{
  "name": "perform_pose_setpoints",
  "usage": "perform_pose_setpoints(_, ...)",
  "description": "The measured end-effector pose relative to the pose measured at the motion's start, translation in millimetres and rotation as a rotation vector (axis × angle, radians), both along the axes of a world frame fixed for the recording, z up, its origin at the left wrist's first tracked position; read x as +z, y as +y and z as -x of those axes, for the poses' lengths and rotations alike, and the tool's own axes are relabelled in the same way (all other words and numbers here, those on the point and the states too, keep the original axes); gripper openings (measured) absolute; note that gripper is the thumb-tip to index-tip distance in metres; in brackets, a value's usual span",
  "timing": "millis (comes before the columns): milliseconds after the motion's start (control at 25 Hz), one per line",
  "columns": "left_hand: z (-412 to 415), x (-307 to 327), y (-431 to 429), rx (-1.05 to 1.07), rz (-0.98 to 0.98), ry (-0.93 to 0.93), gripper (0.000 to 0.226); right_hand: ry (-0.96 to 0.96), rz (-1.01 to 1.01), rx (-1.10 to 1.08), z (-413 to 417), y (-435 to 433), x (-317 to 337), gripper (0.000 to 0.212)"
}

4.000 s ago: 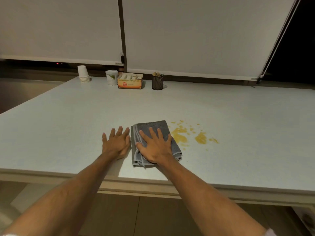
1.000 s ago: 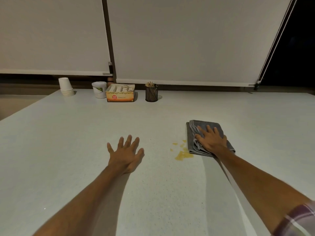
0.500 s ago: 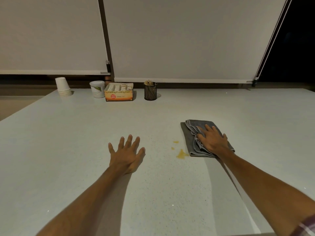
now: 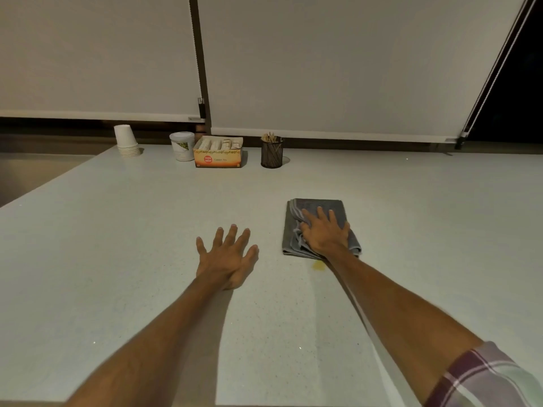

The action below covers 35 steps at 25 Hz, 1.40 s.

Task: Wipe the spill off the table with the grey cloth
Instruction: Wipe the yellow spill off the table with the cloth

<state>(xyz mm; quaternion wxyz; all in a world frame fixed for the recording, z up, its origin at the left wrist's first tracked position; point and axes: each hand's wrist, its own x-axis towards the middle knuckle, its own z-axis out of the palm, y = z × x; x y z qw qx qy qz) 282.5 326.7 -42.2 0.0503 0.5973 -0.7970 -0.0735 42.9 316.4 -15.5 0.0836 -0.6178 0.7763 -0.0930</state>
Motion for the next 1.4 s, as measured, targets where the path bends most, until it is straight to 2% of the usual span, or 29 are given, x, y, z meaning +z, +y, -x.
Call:
perform_pose_setpoints(240, -0.7, 2.3, 4.8, -0.004, 0.003, -0.014, 0.068, 0.017, 0.083, 0.12, 14.5, 49.2, -12.2, 0.052)
perform_pose_setpoints(480, -3.5, -2.4, 2.2, -0.013, 0.007, -0.015, 0.07, 0.018, 0.095, 0.038, 59.9, 61.9, -7.1, 0.054)
perform_pose_setpoints(720, -0.5, -1.8, 3.0, 0.0, 0.033, 0.012, 0.067, 0.026, -0.035, -0.024, 21.5, 27.2, -1.8, 0.092)
perform_pose_setpoints(1000, -0.6, -4.7, 0.4, 0.021, 0.042, 0.001, 0.067, 0.053, -0.037, 0.115, -20.8, 24.4, -14.3, 0.087)
perform_pose_setpoints(1200, -1.5, 0.1, 1.6, -0.002, 0.02, -0.037, 0.068, 0.028, 0.003, 0.113, 8.0, 60.5, -14.3, 0.088)
perform_pose_setpoints(1400, -2.0, 2.8, 3.4, -0.023, 0.014, -0.029, 0.069, 0.047, 0.005, -0.002, 83.8, 101.0, -12.7, 0.088)
